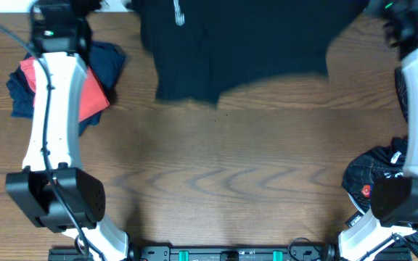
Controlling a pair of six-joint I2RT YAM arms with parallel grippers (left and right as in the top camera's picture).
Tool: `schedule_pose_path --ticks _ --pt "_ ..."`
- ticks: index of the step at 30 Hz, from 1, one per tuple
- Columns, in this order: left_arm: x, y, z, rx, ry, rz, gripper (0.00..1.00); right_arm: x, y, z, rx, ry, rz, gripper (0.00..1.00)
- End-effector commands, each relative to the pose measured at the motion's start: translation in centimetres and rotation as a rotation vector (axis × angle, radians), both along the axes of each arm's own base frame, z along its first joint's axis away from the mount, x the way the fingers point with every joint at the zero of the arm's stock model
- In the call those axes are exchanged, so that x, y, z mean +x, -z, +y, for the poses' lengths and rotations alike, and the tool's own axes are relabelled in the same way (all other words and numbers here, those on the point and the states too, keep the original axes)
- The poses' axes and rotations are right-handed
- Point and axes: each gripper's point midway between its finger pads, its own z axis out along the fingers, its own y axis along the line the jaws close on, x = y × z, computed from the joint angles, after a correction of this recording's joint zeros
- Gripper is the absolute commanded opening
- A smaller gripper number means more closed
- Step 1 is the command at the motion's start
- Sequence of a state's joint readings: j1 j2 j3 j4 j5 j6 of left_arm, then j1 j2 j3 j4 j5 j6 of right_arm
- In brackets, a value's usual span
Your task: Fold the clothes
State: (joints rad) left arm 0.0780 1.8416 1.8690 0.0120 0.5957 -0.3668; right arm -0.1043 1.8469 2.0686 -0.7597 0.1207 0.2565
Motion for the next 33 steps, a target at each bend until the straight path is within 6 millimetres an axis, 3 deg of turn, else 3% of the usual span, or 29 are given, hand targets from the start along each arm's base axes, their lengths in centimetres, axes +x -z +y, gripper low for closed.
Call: schedule_pose_path --ticks 1,4,6,9,12,16,19,23,27,29,33 --pt "-2.8 -8.3 2.1 -0.109 -0.025 -0.123 0.06 -2.3 -6.9 -3.2 0.009 0.084 -0.145 0.01" --pt "-4.0 -7.9 1.1 -0.104 0.063 -0.071 0.06 -3.4 -6.3 -4.2 0.005 0.105 -0.099 0.01" --pt "-4.8 -5.5 0.1 -0.097 0.137 0.037 0.06 -4.3 -4.5 -4.4 0.008 0.109 -0.017 0.01" --pt "-6.2 0.6 -0.5 -0.099 0.162 0.307 0.06 -6.2 -1.0 -4.2 0.023 0.12 0.144 0.01" --pt "-9.0 7.4 -1.2 -0.039 0.182 0.571 0.06 -9.0 3.2 -4.6 0.012 0.164 0.344 0.01" --pt "-14.1 15.7 -1.1 0.051 0.136 0.942 0.06 -14.1 9.3 -5.5 -0.029 0.234 0.653 0.01" --pt "-18.0 20.1 -1.4 0.094 0.134 1.165 0.06 -17.2 13.4 -5.1 -0.01 0.239 0.837 0.01" --pt "-23.1 24.4 -2.9 0.12 0.225 1.389 0.06 -21.6 17.8 -5.3 0.01 0.321 1.039 0.01" --pt "-28.5 27.4 -3.5 0.143 0.319 1.594 0.06 -25.6 20.8 -5.4 0.025 0.38 1.203 0.01" --pt "-30.9 28.7 -2.9 0.174 0.325 1.69 0.06 -27.2 22.0 -5.5 0.02 0.407 1.263 0.01" --pt "-33.7 30.5 -1.5 0.226 0.287 1.771 0.06 -28.9 23.6 -5.1 0.021 0.399 1.336 0.01"
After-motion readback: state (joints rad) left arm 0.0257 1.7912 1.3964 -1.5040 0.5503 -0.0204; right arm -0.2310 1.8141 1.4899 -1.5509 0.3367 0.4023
